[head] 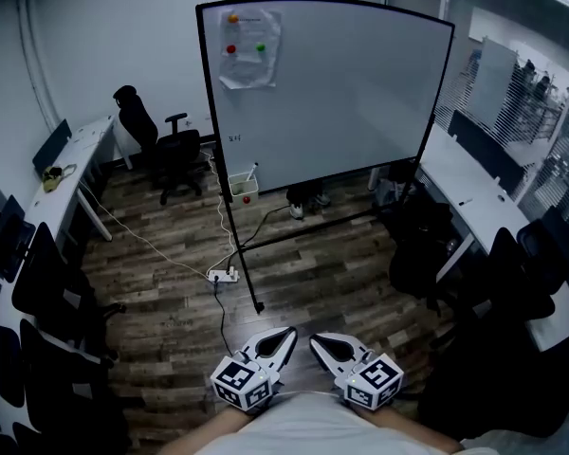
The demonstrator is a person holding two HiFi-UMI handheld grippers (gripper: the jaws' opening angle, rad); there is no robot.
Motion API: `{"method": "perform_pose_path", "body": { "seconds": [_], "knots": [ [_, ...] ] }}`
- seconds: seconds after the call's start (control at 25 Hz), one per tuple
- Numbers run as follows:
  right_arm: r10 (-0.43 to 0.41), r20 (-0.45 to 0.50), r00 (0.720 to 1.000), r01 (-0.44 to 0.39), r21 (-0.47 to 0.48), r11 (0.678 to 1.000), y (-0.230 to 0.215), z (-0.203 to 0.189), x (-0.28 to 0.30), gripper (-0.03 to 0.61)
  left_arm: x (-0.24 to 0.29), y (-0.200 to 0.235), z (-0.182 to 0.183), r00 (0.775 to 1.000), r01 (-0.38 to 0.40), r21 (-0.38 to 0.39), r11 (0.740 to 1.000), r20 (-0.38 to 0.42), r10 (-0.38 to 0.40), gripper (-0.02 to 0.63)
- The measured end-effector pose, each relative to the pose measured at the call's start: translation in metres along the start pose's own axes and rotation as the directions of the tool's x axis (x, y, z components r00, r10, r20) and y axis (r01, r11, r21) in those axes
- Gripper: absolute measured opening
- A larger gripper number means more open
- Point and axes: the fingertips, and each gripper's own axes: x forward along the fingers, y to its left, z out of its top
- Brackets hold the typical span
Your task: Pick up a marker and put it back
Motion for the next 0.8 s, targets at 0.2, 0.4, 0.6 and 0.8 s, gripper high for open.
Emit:
{"method": "perform_pose_path", "body": {
  "seconds": [0.2,0.4,0.6,0.8],
  "knots": [
    [-0.007,0.005,1.0,0.007,0.005,1.0,-0.003,0.017,0.065,0.012,-0.004,0.059,0.029,1.0,0.014,0.022,1.0,-0.001,-0.014,0.005],
    [-0.011,0.021,1.0,0.01,0.014,1.0,0.003,0.033,0.126,0.012,-0.018,0.117,0.055,1.0,0.021,0.033,0.999,-0.011,-0.02,0.005],
    [0.001,0.003,1.0,-0.001,0.028,1.0,0.012,0.027,0.173,0.012,-0.034,0.158,0.057,0.999,0.028,0.017,0.999,-0.017,-0.027,0.005],
    [0.009,-0.026,1.0,-0.008,0.041,0.999,0.017,0.022,0.196,0.012,-0.044,0.185,0.053,1.0,0.013,-0.035,0.999,-0.027,-0.014,0.005]
  ]
}}
